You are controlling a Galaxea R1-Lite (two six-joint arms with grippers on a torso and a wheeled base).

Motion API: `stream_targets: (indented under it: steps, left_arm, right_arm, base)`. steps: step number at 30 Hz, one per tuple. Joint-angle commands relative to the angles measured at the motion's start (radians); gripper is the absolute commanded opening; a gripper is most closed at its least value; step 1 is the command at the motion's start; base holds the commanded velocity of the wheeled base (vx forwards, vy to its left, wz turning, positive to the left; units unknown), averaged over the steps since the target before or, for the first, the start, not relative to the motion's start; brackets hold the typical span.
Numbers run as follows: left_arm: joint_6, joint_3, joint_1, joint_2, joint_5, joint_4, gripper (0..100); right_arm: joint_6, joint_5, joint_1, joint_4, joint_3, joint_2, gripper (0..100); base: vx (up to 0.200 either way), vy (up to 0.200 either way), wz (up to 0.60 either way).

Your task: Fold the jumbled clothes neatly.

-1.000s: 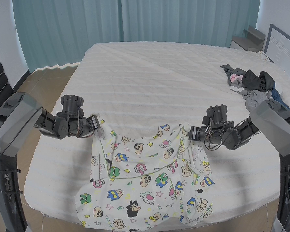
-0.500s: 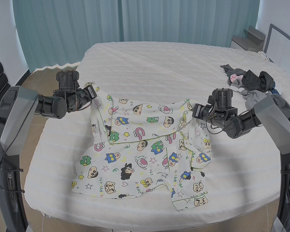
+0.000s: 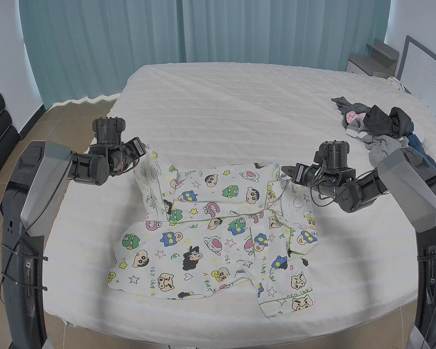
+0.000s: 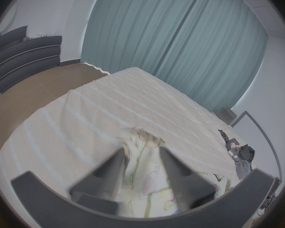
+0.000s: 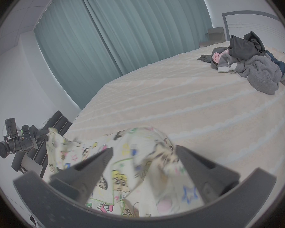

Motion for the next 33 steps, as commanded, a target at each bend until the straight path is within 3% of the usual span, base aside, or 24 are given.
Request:
stream_targets:
  steps: [1, 5, 7, 11, 17, 22, 33]
  left_arm:
    - [0.001, -0.047, 0.006, 0.052, 0.021, 0.006, 100]
    - [0.005, -0.047, 0.011, 0.039, 0.022, 0.063, 100]
    - [0.001, -0.048, 0.02, -0.047, 0.01, 0.25, 100]
    - [-0.006, -0.033, 0.037, -0.165, -0.016, 0.377, 100]
    - [-0.11, 0.104, 0.059, -0.363, -0.048, 0.402, 100]
    - [-0.102, 0.285, 0.063, -0.499, -0.162, 0.406, 100]
    - [-0.068, 0.432, 0.059, -0.521, -0.163, 0.368, 100]
  right_arm:
    - [-0.013, -0.01, -0.017, 0.002, 0.04, -0.01, 100]
    - [-0.017, -0.017, -0.031, -0.001, 0.091, -0.038, 100]
    - [-0.016, -0.016, -0.034, -0.01, 0.181, -0.099, 100]
    - [-0.008, -0.013, -0.026, -0.044, 0.341, -0.237, 100]
    - [-0.004, -0.005, 0.008, -0.081, 0.583, -0.414, 100]
    - [-0.004, -0.007, 0.031, -0.117, 0.72, -0.48, 100]
    - [-0.002, -0.007, 0.052, -0.153, 0.81, -0.51, 100]
  base:
    - [0.0, 0.0, 0.0]
    - [0.0, 0.0, 0.0]
    - [0.0, 0.0, 0.0]
    - [0.0, 0.0, 0.0]
    - [0.0, 0.0, 0.0]
    - [0.2, 0.0, 0.0]
    - [0.182, 0.0, 0.0]
